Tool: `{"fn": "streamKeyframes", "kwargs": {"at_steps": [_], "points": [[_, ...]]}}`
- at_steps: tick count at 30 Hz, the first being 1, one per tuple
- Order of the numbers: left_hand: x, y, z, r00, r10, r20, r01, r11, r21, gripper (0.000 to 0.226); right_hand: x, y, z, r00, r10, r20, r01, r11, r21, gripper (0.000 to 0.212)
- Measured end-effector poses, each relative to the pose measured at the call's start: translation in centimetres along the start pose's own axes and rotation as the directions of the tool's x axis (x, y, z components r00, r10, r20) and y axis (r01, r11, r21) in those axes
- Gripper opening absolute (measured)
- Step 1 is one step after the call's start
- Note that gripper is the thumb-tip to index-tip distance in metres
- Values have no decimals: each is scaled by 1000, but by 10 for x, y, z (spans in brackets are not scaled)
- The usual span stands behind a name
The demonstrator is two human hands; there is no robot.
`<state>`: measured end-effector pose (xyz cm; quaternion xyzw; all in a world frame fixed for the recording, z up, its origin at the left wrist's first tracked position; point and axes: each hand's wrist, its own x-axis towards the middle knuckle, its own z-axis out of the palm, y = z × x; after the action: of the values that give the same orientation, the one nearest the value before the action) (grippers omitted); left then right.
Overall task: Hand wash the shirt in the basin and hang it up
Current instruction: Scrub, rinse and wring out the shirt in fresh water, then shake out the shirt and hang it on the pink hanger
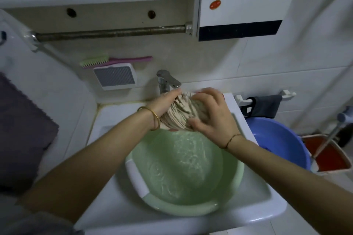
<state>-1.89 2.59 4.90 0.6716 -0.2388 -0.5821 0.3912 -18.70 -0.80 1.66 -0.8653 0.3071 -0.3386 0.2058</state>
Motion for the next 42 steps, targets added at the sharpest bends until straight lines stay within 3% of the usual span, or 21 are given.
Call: {"fn": "streamKeyframes", "kwargs": {"at_steps": [2, 4, 6, 9, 12, 14, 15, 16, 18, 20, 24, 26, 29, 32, 36, 38, 40, 42], "points": [[-4, -2, -2, 992, 107, -71, -105, 994, 38, 48, 4, 5, -2, 963, 221, 156, -221, 975, -19, 95], [-9, 0, -4, 984, 165, -69, -162, 986, 44, 46, 5, 3, -1, 901, 313, 301, -328, 945, -3, 115], [-14, 4, -4, 982, 187, 12, -188, 979, 74, 44, 5, 7, -1, 875, 387, 291, -442, 883, 156, 97], [-19, 13, 0, 958, 283, 36, -285, 952, 106, 35, 1, 10, -12, 819, 524, 236, -568, 675, 471, 57], [-16, 22, 10, 924, 382, 27, -381, 909, 167, 62, -7, 16, -22, 714, 660, 235, -605, 413, 681, 24], [-18, 27, 23, 888, 448, 108, -459, 839, 292, 67, -14, 21, -29, 664, 695, 277, -583, 247, 774, 26], [-20, 29, 30, 874, 461, 152, -484, 802, 351, 74, -16, 24, -34, 656, 691, 304, -569, 189, 800, 38], [-20, 31, 39, 862, 466, 199, -506, 768, 392, 83, -19, 24, -41, 643, 690, 332, -559, 126, 819, 50], [-21, 33, 58, 842, 481, 244, -538, 711, 453, 106, -22, 29, -55, 623, 695, 359, -537, 46, 842, 50], [-20, 37, 78, 816, 531, 229, -569, 663, 487, 112, -23, 36, -71, 588, 725, 358, -542, 26, 840, 44], [-18, 49, 122, 739, 653, 164, -655, 640, 401, 83, -22, 60, -110, 570, 738, 362, -579, 48, 814, 60], [-15, 57, 147, 712, 689, 136, -686, 640, 348, 67, -23, 70, -138, 628, 634, 450, -609, 41, 792, 68], [-11, 69, 192, 670, 736, 100, -705, 587, 399, 52, -23, 91, -175, 711, 493, 501, -630, 130, 766, 55], [7, 82, 237, 697, 715, 55, -657, 606, 449, 50, -19, 127, -202, 686, 601, 410, -588, 126, 799, 53], [12, 100, 303, 815, 575, 72, -546, 720, 427, 83, -8, 175, -246, 622, 749, 227, -500, 157, 852, 36], [10, 106, 331, 784, 609, 118, -582, 656, 481, 84, -2, 196, -267, 603, 766, 223, -486, 132, 864, 40], [10, 112, 352, 740, 637, 217, -601, 479, 641, 91, 1, 207, -287, 587, 757, 287, -506, 66, 860, 40], [10, 115, 368, 696, 672, 253, -564, 294, 771, 93, 2, 213, -304, 615, 686, 388, -524, -11, 851, 40]]}}
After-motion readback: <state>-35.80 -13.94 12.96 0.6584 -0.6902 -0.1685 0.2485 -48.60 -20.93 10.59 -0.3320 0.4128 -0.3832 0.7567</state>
